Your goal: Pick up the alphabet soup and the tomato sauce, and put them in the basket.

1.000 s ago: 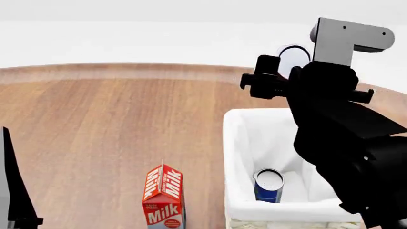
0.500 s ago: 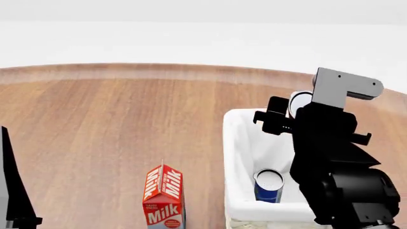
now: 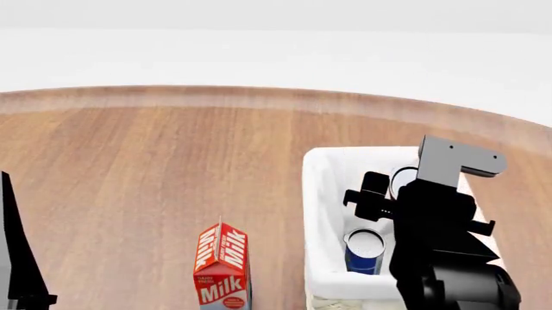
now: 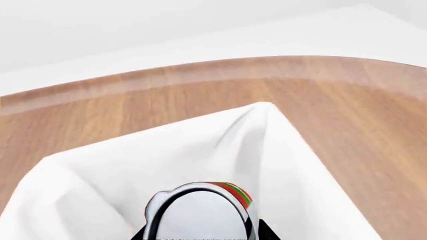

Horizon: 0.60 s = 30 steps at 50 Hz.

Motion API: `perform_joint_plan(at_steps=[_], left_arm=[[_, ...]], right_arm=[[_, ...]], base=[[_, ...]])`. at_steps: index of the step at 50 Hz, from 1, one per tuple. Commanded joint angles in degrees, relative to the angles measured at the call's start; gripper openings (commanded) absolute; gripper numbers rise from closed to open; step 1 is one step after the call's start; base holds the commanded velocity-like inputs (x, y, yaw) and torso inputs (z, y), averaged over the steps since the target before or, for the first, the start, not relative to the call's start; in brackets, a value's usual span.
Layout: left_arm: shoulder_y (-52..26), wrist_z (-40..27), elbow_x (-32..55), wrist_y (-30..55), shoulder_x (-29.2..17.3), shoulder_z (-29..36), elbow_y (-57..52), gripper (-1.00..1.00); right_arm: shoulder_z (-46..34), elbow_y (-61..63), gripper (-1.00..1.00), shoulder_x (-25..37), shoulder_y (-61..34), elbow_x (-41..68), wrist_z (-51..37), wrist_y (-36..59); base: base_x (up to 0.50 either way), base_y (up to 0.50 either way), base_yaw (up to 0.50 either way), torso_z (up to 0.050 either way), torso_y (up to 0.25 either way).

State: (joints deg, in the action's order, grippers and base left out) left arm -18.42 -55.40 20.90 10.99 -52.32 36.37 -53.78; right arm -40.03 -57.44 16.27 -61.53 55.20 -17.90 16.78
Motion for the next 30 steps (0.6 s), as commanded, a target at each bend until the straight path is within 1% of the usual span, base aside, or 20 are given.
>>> perform_joint_plan(at_steps=[1, 15, 21, 22, 30], left_arm=[[0.1, 0.0, 0.1, -0.1, -0.2, -0.1, 0.1, 1.00], [0.6, -0.1, -0.1, -0.7, -0.4, -0.1, 0.4, 1.00], [0.7, -0.2, 0.0, -0.7, -0.5, -0.2, 0.2, 1.00], [0.6, -0.1, -0.1, -0.6, -0.4, -0.1, 0.3, 1.00], [0.6, 0.0, -0.2, -0.7, -0.2, 0.1, 0.6, 1.00]], right_arm=[[0.2, -1.4, -1.00, -0.5, 0.2, -2.5, 1.3, -0.5], [0.3, -2.6, -1.00, -1.2, -0.1, -2.6, 1.8, -0.8], [0.3, -5.1, -1.00, -1.9, -0.7, -2.9, 2.5, -1.4], [0.4, -5.8, 1.00, -2.1, -1.0, -2.9, 2.8, -1.4], [0.4, -5.6, 1.00, -2.2, -0.7, -2.9, 2.7, -1.4]], base=[[0.00, 0.00, 0.00, 0.000, 0.000], [0.00, 0.00, 0.00, 0.000, 0.000], [0.00, 0.00, 0.00, 0.000, 0.000], [0.00, 0.00, 0.00, 0.000, 0.000], [0.00, 0.00, 0.00, 0.000, 0.000]])
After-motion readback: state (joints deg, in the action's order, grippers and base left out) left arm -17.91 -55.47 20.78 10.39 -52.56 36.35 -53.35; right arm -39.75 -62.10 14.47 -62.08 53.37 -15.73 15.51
